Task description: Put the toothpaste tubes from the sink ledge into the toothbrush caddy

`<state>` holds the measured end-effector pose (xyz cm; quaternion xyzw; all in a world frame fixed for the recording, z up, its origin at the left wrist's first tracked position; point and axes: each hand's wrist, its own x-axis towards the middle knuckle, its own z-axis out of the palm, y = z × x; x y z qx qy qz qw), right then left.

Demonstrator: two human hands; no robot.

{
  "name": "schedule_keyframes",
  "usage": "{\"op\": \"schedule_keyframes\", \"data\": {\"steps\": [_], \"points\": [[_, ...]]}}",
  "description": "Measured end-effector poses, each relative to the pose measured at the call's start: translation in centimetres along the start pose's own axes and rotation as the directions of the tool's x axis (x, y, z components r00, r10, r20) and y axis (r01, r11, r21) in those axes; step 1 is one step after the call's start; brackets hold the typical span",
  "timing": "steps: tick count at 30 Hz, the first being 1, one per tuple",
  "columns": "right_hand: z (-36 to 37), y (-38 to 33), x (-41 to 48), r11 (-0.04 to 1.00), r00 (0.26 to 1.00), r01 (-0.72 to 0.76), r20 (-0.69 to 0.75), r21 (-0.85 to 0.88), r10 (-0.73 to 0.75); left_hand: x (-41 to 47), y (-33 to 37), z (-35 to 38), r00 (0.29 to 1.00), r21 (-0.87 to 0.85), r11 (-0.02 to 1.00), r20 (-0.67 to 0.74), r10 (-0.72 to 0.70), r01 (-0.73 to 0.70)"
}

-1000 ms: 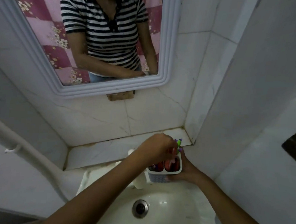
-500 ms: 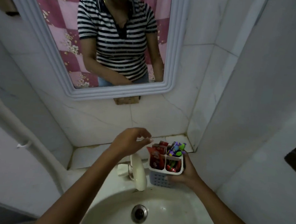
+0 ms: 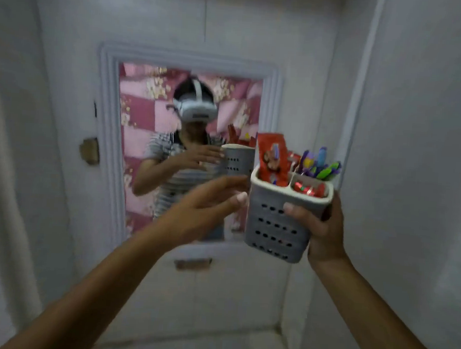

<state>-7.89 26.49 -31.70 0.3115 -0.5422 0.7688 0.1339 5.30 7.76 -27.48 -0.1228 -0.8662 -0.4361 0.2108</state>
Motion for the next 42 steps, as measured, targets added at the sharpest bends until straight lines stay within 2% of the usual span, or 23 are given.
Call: {"op": "schedule_keyframes", "data": {"steps": [2,3,4,6,7,8,9,12,16,19,23,25,29,34,40,42], "points": [[1.5,-5.5,4.6,0.995,0.998,0.064,-0.031,0.077,-0.062,2.7,4.0,-3.9,0.979,0.284,0.949,-0.104,0.175,-0.14],[2.2,-8.2,6.8,0.99,0.995,0.091,-0.046,0.111,-0.086,4.1,5.9,-5.8,0.953,0.472,0.866,-0.148,0.266,-0.168],[2.8,-11.0,8.9,0.982,0.992,0.115,-0.065,0.147,-0.107,5.5,7.8,-7.7,0.916,0.639,0.752,-0.186,0.356,-0.163],[3.8,-16.4,12.7,0.971,0.988,0.142,-0.095,0.194,-0.126,8.0,11.5,-11.0,0.793,0.88,0.467,-0.223,0.567,-0.086],[4.3,-19.1,14.3,0.97,0.987,0.145,-0.104,0.194,-0.127,9.3,13.0,-12.4,0.733,0.941,0.337,-0.202,0.649,-0.039],[4.9,-21.6,15.6,0.971,0.985,0.147,-0.112,0.186,-0.128,10.4,14.3,-13.7,0.705,0.969,0.247,-0.182,0.686,0.009],[5.4,-23.9,17.0,0.974,0.983,0.151,-0.127,0.169,-0.13,11.6,15.2,-14.9,0.7,0.979,0.196,-0.176,0.692,0.052],[7.4,-29.3,20.5,0.979,0.955,0.182,-0.256,0.096,-0.152,14.9,16.3,-17.7,0.764,0.977,0.125,-0.212,0.61,0.171],[10.4,-32.2,24.3,0.974,0.88,0.18,-0.419,-0.14,-0.223,17.5,15.1,-19.6,0.844,0.967,0.135,-0.254,0.472,0.216],[12.1,-33.4,26.4,0.952,0.852,0.105,-0.468,-0.289,-0.236,18.2,13.6,-19.9,0.826,0.968,0.146,-0.251,0.504,0.205],[13.6,-33.3,28.8,0.858,0.806,0.108,-0.461,-0.502,-0.371,18.5,13.2,-19.8,0.8,0.967,0.184,-0.251,0.544,0.179],[14.0,-31.9,29.7,0.822,0.778,0.08,-0.481,-0.564,-0.405,18.6,13.1,-19.9,0.796,0.966,0.193,-0.254,0.55,0.174],[14.2,-28.4,31.4,0.843,0.727,0.026,-0.569,-0.537,-0.384,18.6,13.0,-20.0,0.803,0.964,0.207,-0.253,0.54,0.165],[13.2,-24.6,32.9,0.683,0.7,0.149,-0.411,-0.715,-0.583,18.3,13.2,-20.0,0.821,0.964,0.213,-0.249,0.514,0.159],[11.6,-21.7,30.9,0.535,0.767,0.216,-0.197,-0.817,-0.611,17.2,13.9,-19.5,0.858,0.954,0.24,-0.27,0.436,0.178],[11.4,-20.5,28.4,0.531,0.796,0.289,-0.109,-0.796,-0.596,15.8,13.8,-18.3,0.878,0.957,0.228,-0.259,0.402,0.178]]}}
